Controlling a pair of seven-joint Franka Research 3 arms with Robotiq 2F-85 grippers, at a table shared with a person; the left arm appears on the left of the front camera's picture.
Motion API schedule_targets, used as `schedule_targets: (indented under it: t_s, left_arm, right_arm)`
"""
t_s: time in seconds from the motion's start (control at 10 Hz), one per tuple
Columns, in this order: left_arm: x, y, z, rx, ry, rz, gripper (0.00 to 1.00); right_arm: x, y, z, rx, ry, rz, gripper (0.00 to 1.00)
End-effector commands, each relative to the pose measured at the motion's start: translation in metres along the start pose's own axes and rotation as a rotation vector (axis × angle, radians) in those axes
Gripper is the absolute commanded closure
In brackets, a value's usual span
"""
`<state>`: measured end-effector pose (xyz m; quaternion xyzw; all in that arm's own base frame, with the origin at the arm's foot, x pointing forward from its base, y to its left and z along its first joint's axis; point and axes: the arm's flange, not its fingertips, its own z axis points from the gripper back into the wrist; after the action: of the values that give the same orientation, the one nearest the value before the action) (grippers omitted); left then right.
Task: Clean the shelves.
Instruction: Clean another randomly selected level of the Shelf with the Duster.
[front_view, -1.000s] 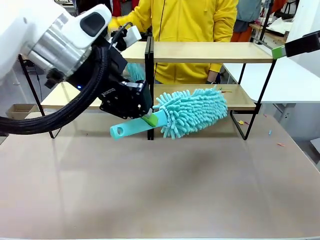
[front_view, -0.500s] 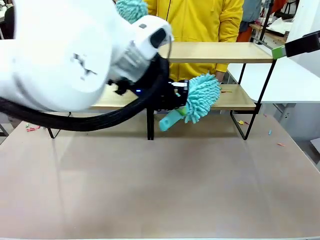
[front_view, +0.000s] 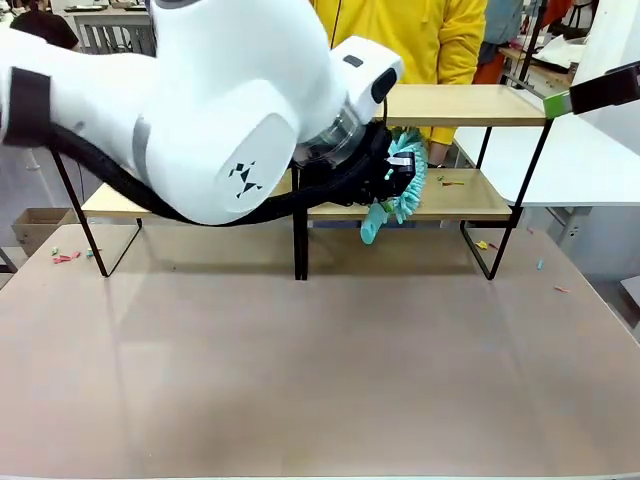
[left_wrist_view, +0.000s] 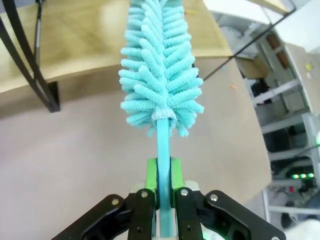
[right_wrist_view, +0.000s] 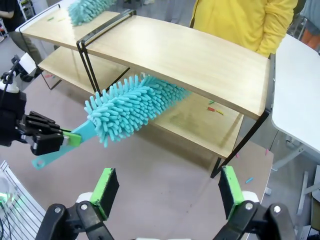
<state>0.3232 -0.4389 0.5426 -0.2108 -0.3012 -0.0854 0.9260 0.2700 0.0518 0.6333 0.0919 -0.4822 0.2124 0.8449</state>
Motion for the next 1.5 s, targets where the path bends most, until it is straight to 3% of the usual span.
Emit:
schedule_targets:
  t_s: [0.0, 0.6, 1.4]
  left_arm:
    - [0.014, -0.054, -0.035, 0.073, -0.034, 0.040, 0.88]
    - [0.021, -0.100, -0.092, 0.166, 0.085, 0.020, 0.88]
    - [0.044, -0.144, -0.136, 0.151, 0.011, 0.014, 0.88]
  right_arm:
    - [0.000, 0.000, 0.000, -0.001, 0.001, -0.002, 0.00]
    - [0.000, 0.000, 0.000, -0.001, 0.001, -0.002, 0.00]
    - [0.000, 0.000, 0.000, -0.001, 0.001, -0.002, 0.00]
